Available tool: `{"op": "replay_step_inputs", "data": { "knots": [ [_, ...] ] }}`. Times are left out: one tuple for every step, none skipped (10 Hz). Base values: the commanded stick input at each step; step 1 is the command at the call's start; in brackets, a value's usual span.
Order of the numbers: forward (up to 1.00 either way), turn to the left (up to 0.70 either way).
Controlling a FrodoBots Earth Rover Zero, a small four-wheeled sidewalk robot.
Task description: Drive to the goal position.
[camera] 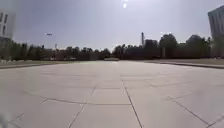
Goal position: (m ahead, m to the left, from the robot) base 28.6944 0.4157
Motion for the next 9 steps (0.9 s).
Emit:
{"op": "replay_step_inputs", "data": {
  "knots": [
    [1.00, 0.00],
    [1.00, 0.00],
    [1.00, 0.00],
    [1.00, 0.00],
    [1.00, 0.00],
    [1.00, 0.00],
    [1.00, 0.00],
    [1.00, 0.00],
    [1.00, 0.00]
  ]
}}
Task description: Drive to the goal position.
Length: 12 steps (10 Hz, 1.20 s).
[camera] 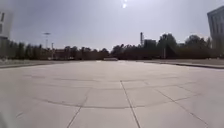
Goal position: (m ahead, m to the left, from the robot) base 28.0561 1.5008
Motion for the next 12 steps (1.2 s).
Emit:
{"op": "replay_step_inputs", "data": {
  "knots": [
    [1.00, 0.00],
    [1.00, 0.00],
    [1.00, 0.00],
    [1.00, 0.00],
    [1.00, 0.00],
    [1.00, 0.00],
    [1.00, 0.00],
    [1.00, 0.00],
    [1.00, 0.00],
    [1.00, 0.00],
    [1.00, 0.00],
    [1.00, 0.00]
  ]
}}
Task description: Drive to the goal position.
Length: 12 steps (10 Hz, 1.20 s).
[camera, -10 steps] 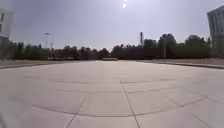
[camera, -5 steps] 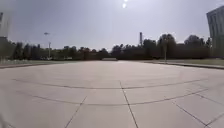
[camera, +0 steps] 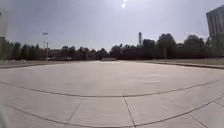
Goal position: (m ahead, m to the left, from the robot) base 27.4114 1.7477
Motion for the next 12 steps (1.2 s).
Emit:
{"op": "replay_step_inputs", "data": {
  "knots": [
    [1.00, 0.00],
    [1.00, 0.00],
    [1.00, 0.00],
    [1.00, 0.00],
    [1.00, 0.00],
    [1.00, 0.00],
    [1.00, 0.00],
    [1.00, 0.00],
    [1.00, 0.00],
    [1.00, 0.00],
    [1.00, 0.00],
    [1.00, 0.00]
  ]
}}
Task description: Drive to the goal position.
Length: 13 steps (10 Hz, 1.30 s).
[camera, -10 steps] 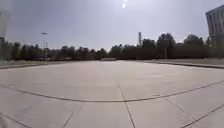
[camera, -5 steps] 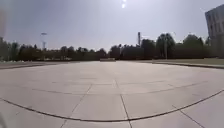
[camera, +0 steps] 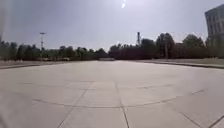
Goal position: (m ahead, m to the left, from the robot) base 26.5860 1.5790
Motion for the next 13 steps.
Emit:
{"op": "replay_step_inputs", "data": {
  "knots": [
    [1.00, 0.00],
    [1.00, 0.00],
    [1.00, 0.00],
    [1.00, 0.00],
    [1.00, 0.00],
    [1.00, 0.00],
    [1.00, 0.00],
    [1.00, 0.00],
    [1.00, 0.00],
    [1.00, 0.00],
    [1.00, 0.00],
    [1.00, 0.00],
    [1.00, 0.00]
  ]
}}
